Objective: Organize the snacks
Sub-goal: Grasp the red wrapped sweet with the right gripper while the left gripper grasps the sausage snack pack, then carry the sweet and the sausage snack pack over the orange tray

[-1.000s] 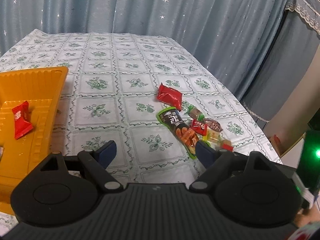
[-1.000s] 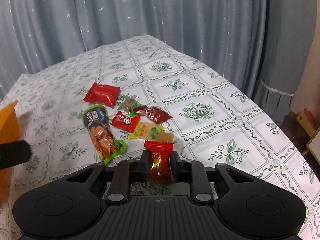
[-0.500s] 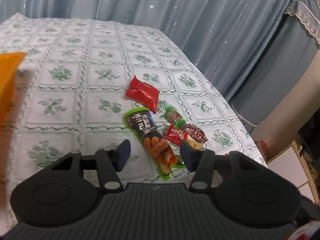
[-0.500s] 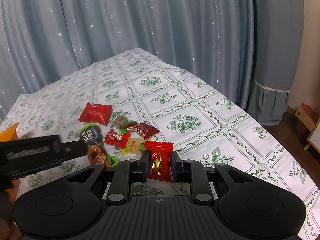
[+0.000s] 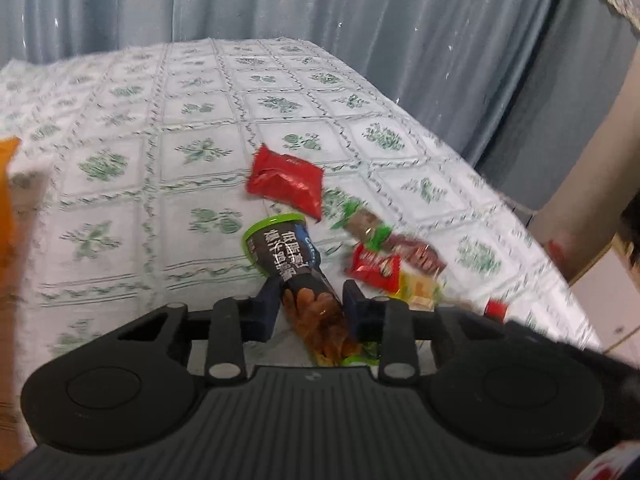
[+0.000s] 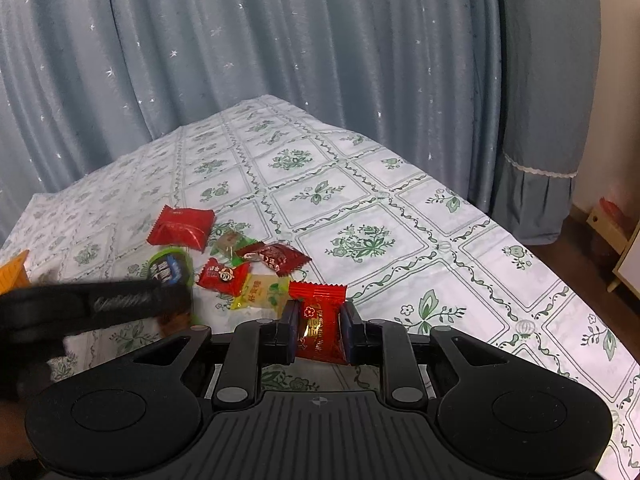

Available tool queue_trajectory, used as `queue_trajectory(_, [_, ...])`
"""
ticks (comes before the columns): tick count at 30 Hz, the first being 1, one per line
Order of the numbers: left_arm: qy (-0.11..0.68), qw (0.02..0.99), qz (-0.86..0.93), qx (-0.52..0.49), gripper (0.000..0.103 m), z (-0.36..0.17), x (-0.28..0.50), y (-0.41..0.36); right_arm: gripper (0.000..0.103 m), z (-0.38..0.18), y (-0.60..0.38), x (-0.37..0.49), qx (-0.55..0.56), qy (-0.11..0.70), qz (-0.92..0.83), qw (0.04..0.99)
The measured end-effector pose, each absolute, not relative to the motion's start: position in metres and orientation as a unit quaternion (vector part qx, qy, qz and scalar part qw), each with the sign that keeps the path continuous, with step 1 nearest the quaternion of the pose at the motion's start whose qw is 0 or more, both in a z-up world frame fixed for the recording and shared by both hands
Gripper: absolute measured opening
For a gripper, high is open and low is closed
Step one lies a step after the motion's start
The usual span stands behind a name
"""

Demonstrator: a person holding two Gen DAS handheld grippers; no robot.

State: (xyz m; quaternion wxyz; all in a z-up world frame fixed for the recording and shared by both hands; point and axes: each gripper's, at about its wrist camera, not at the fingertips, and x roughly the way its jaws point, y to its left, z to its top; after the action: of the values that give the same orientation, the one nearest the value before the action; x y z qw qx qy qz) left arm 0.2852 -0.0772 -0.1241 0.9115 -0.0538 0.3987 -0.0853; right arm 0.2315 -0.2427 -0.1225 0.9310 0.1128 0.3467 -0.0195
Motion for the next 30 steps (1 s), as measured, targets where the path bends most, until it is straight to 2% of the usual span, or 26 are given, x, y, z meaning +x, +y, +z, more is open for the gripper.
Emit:
queue_trajectory(7, [0.402, 0.911, -0.076, -0.055, 0.031, -0.126, 0.267, -0.055, 0.022, -0.123, -0.238, 0.230, 0.109, 0.346, -0.013, 0.932])
queue_trajectory(14, [0.399, 0.914, -0.057, -0.036, 0.031, -0.133, 0.275, -0.066, 0.022, -0.122, -0.236, 0.229, 0.103, 0.345, -0.007, 0.933])
queue_trajectory(17, [0.397, 0.916, -0.050, -0.038, 0.026, -0.133, 0.272, -0.065, 0.022, -0.122, -0.234, 0.229, 0.100, 0.346, -0.002, 0.933])
queue_trajectory(30, [0.379, 0.923, -0.032, -0.063, 0.026, -0.094, 0.202, -0.035, 0.022, -0.106, -0.220, 0.205, 0.108, 0.353, 0.038, 0.929])
